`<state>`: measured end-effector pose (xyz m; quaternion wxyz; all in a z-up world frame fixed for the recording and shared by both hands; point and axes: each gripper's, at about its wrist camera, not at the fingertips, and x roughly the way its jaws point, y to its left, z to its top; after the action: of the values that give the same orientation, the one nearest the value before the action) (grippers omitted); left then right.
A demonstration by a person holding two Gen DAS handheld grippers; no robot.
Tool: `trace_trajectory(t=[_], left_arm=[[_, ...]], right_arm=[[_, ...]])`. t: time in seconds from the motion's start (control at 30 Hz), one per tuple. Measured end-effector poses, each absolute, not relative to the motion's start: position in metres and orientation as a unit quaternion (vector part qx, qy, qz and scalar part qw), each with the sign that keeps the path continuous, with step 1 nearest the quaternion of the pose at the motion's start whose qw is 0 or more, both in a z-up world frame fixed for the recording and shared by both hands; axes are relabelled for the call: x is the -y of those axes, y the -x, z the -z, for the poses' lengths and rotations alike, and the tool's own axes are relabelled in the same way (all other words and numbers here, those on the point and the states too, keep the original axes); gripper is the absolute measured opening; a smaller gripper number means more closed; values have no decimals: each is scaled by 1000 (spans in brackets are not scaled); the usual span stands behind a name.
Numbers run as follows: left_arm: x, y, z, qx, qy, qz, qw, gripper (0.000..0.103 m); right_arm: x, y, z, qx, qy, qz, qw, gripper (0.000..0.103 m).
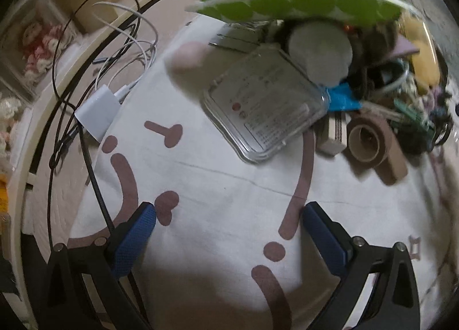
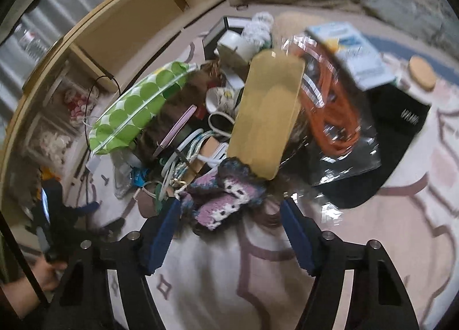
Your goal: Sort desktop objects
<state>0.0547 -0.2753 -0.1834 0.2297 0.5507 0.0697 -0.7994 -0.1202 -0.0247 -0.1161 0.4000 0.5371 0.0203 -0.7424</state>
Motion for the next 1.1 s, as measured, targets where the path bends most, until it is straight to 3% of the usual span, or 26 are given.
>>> trace_trajectory(t=[0.13,0.2,0.3,0.6,0.7,1.1], left_arm=[[272,-60,187,-63,-544,804,234,103],[271,-59,187,-62,-541,805,235,103],[272,-55,185,-63,-552,798,232,103],[254,-45,150,-56,-532,825,185,101],[243,-42,135,-65,-509,844,153,101],[207,-31,105,-60,-474,876,70,101]], right_arm=[[32,124,131,11,-565,722,398,68],[34,125,137,22,-581,709,399,51],[37,124,143,37,-597,692,404,42],[54,120,155,51,-609,671,419,35],[58,124,161,63,-612,666,422,25],[38,106,138,-19,-572,686,449,13]])
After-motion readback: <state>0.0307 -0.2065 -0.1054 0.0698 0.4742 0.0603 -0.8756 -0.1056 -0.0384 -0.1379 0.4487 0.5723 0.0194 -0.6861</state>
